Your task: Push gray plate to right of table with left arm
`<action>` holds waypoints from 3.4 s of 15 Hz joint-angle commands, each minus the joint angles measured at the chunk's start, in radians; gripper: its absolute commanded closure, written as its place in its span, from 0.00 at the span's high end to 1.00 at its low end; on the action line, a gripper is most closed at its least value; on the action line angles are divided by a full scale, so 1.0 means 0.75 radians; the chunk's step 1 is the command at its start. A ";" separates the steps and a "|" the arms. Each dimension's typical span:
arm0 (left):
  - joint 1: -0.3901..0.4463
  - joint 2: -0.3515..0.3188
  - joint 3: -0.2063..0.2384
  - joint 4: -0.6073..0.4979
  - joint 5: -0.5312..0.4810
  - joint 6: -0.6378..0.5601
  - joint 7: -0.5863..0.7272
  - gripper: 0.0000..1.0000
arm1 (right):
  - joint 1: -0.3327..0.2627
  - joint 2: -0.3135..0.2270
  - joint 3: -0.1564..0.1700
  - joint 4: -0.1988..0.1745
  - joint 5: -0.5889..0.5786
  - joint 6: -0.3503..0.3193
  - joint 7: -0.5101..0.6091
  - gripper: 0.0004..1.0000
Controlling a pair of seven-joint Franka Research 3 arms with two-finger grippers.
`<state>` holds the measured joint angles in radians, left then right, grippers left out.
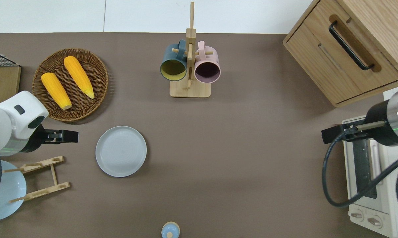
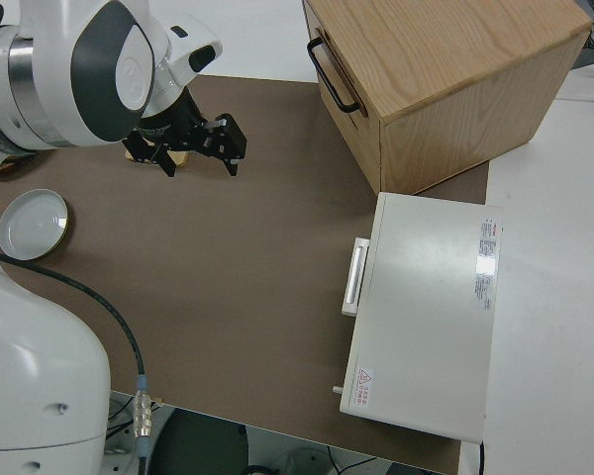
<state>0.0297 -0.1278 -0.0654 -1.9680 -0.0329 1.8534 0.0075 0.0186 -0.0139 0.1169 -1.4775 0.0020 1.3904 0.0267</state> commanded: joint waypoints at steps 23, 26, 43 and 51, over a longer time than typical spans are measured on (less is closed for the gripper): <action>0.003 -0.018 0.028 -0.065 0.007 0.026 -0.114 1.00 | -0.027 -0.004 0.018 0.011 0.014 -0.019 0.003 0.98; -0.005 -0.018 0.024 -0.117 0.017 0.081 -0.188 1.00 | -0.027 -0.004 0.020 0.011 0.014 -0.019 0.001 0.98; 0.042 -0.014 0.030 -0.374 0.017 0.337 -0.206 1.00 | -0.027 -0.004 0.018 0.011 0.014 -0.019 0.003 0.98; 0.022 -0.020 0.028 -0.603 0.017 0.609 -0.257 1.00 | -0.027 -0.004 0.020 0.011 0.014 -0.019 0.003 0.98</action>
<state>0.0564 -0.1202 -0.0467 -2.3434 -0.0302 2.2223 -0.1481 0.0186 -0.0139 0.1169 -1.4775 0.0020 1.3904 0.0267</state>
